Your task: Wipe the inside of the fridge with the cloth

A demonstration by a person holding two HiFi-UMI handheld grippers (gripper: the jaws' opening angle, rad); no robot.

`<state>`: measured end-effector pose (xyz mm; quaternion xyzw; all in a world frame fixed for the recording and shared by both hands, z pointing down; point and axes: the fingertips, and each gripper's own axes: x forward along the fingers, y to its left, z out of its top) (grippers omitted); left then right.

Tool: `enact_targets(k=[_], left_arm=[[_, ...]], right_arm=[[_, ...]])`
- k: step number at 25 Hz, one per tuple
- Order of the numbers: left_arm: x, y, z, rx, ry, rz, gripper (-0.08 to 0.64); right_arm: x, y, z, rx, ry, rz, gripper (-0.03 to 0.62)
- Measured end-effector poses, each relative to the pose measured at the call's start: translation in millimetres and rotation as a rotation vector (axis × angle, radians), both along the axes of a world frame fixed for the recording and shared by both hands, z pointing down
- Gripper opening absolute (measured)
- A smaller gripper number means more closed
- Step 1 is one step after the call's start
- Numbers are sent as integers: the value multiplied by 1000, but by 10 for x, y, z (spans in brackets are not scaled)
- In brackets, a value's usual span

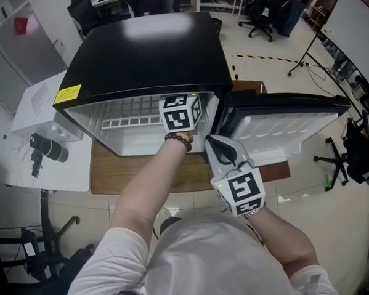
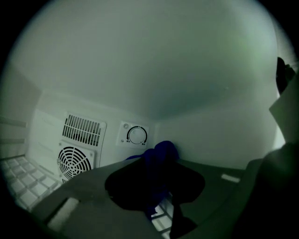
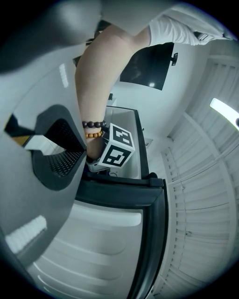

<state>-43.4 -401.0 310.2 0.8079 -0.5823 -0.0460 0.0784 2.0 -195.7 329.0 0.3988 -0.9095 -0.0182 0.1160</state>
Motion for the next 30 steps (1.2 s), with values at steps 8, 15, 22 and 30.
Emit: enact_targets(k=[8,15,22,30], left_arm=[[-37,-109,52,-11,-17,-45,106],[-63,-94,36,-2,-28,-59,106],[-181,144,80,-7,-10,-75,107],[-330,644,88,-5,-3,-84,107]], right_arm=[[44,-4,26,1,-2,5,2],[43,25,21,-2,-2,5,2],[-23,128,-4,1,-6,-17,2],[-90,277,0,-7,-15,-30,2]])
